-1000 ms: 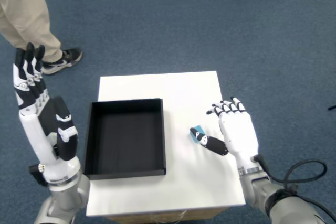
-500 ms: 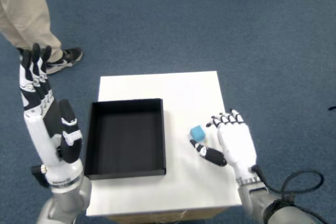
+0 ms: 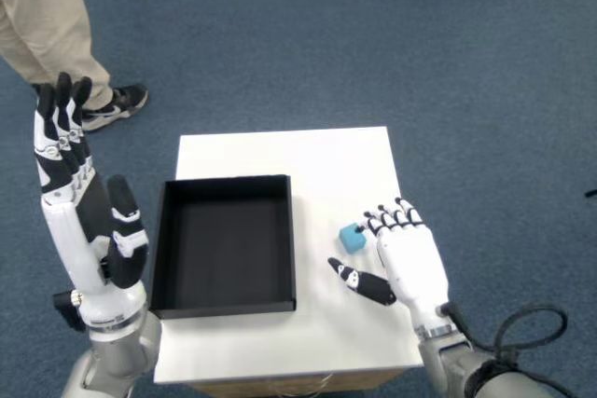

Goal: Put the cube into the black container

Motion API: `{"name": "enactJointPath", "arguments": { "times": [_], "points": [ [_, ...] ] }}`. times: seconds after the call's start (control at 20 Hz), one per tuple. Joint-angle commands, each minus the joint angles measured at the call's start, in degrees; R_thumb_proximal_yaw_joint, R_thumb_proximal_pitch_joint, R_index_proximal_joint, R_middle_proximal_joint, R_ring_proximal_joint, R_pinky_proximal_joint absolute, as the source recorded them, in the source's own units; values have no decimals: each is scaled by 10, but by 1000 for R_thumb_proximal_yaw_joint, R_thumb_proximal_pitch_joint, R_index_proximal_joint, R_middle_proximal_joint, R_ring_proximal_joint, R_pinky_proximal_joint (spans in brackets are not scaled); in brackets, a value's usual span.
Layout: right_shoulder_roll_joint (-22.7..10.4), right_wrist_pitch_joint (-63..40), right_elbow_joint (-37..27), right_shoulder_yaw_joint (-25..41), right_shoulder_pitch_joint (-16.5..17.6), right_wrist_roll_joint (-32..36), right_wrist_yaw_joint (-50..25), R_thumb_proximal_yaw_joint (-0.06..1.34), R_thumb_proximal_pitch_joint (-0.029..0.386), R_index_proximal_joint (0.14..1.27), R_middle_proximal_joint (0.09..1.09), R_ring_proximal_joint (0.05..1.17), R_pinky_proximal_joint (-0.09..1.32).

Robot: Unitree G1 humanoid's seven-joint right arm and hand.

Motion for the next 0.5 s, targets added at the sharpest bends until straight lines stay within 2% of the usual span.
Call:
{"name": "enactJointPath", "arguments": {
  "times": [0.05,0.5],
  "points": [
    [-6,-5,9,1,-23,3,-24,471,-24,724,468,384,227],
    [-1,32,12,-9,-42,16,19,450,-22,717,464,380,225]
  ]
}}
